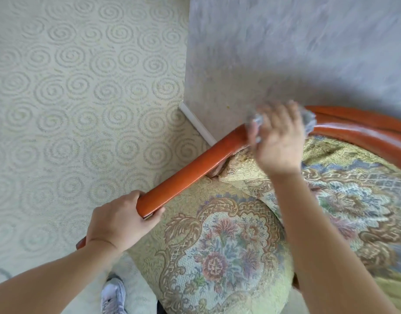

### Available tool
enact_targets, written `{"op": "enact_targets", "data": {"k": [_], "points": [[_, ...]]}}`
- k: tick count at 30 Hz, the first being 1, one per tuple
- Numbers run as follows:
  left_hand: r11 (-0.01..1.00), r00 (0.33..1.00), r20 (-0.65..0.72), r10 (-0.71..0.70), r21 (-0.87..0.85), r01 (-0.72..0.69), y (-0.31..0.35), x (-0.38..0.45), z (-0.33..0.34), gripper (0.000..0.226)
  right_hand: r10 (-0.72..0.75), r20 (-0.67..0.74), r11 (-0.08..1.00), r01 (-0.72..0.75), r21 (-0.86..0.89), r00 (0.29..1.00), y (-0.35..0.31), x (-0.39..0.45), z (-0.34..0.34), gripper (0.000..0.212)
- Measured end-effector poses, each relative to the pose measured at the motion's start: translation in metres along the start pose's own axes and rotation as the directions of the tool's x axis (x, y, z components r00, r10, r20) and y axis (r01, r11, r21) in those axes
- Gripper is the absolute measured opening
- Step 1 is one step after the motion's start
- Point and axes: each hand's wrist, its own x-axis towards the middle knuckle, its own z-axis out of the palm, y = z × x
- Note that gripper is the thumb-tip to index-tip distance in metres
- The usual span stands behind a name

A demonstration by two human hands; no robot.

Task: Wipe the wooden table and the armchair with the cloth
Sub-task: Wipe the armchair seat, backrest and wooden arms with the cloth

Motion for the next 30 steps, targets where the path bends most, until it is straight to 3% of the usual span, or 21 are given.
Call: {"op": "enact_targets", "data": {"k": [4, 7, 11, 14, 20, 22, 24, 26, 30], "points": [[1.0, 1.0, 0.006, -0.002, 0.02, 0.001, -0.001, 0.001, 0.0, 0.048, 0.287, -0.246, 0.897, -0.35, -0.269, 0.926, 0.064, 0.001, -0.021, 0.026], [1.0, 1.0, 0.016, 0.003, 0.03, -0.003, 0.001, 0.001, 0.0, 0.049, 0.363, -0.307, 0.876, -0.434, -0.209, 0.88, 0.042, -0.002, -0.009, 0.033], [0.999, 1.0, 0.009, -0.014, 0.036, 0.014, 0.003, 0.0, -0.002, 0.049, 0.261, -0.082, 0.959, -0.248, 0.139, 0.962, -0.04, -0.004, 0.016, 0.036], [1.0, 1.0, -0.006, -0.018, 0.02, 0.018, 0.001, -0.001, -0.001, 0.049, 0.102, 0.119, 0.919, -0.14, 0.369, 0.988, -0.111, -0.032, 0.023, 0.045], [1.0, 0.998, -0.055, -0.015, 0.017, 0.016, 0.0, 0.0, 0.004, 0.048, -0.089, 0.22, 0.807, -0.059, 0.588, 0.971, -0.166, -0.065, 0.012, 0.036], [1.0, 0.999, -0.054, -0.008, 0.014, 0.009, -0.001, -0.001, 0.005, 0.049, -0.25, 0.223, 0.83, 0.089, 0.55, 0.942, -0.144, -0.058, 0.01, 0.036], [1.0, 0.999, -0.039, -0.011, 0.007, 0.011, -0.002, -0.001, 0.006, 0.051, -0.316, 0.267, 0.893, 0.19, 0.407, 0.911, -0.104, -0.043, 0.008, 0.042], [1.0, 0.999, -0.032, -0.006, 0.016, 0.006, -0.003, 0.0, 0.005, 0.05, -0.232, 0.264, 0.957, 0.17, 0.236, 0.936, -0.057, -0.025, 0.005, 0.045], [1.0, 1.0, -0.013, -0.004, 0.017, 0.004, -0.002, -0.003, 0.006, 0.049, 0.023, 0.06, 1.0, -0.023, -0.005, 0.998, 0.023, 0.006, -0.007, 0.035]]}}
